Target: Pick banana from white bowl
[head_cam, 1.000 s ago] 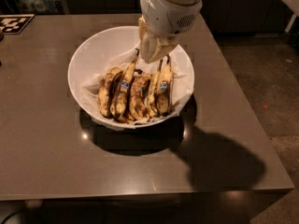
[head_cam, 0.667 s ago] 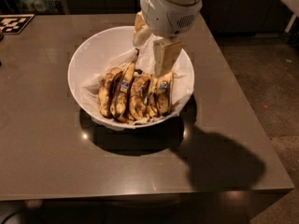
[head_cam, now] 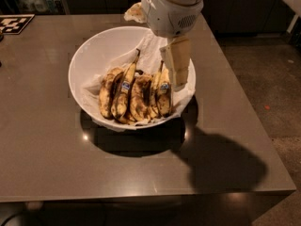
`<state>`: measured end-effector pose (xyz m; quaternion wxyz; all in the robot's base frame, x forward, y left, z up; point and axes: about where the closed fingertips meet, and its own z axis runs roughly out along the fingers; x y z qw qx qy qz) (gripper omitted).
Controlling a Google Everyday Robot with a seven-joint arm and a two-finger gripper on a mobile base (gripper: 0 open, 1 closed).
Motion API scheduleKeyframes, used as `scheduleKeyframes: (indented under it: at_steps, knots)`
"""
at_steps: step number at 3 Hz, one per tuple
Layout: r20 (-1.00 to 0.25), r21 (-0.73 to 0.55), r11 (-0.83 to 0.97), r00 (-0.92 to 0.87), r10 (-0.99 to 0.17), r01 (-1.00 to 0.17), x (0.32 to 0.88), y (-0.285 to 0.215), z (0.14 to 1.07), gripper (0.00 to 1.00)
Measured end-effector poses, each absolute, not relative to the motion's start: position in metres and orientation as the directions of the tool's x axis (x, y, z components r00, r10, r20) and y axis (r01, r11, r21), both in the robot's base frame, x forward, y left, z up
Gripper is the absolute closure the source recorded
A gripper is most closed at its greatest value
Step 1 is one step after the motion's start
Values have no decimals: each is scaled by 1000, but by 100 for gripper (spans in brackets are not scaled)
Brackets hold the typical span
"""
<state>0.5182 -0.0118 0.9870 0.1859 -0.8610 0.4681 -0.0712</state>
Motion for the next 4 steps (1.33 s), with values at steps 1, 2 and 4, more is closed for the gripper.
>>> scheduleKeyframes:
  at_steps: [1, 2, 4]
  knots:
    - [-18, -389, -532, 583, -812, -752, 517, -9, 990, 0]
    - [18, -362, -596, 634, -773, -717, 519, 0, 989, 0]
    - [63, -292, -703, 721, -690, -648, 538, 16, 978, 18]
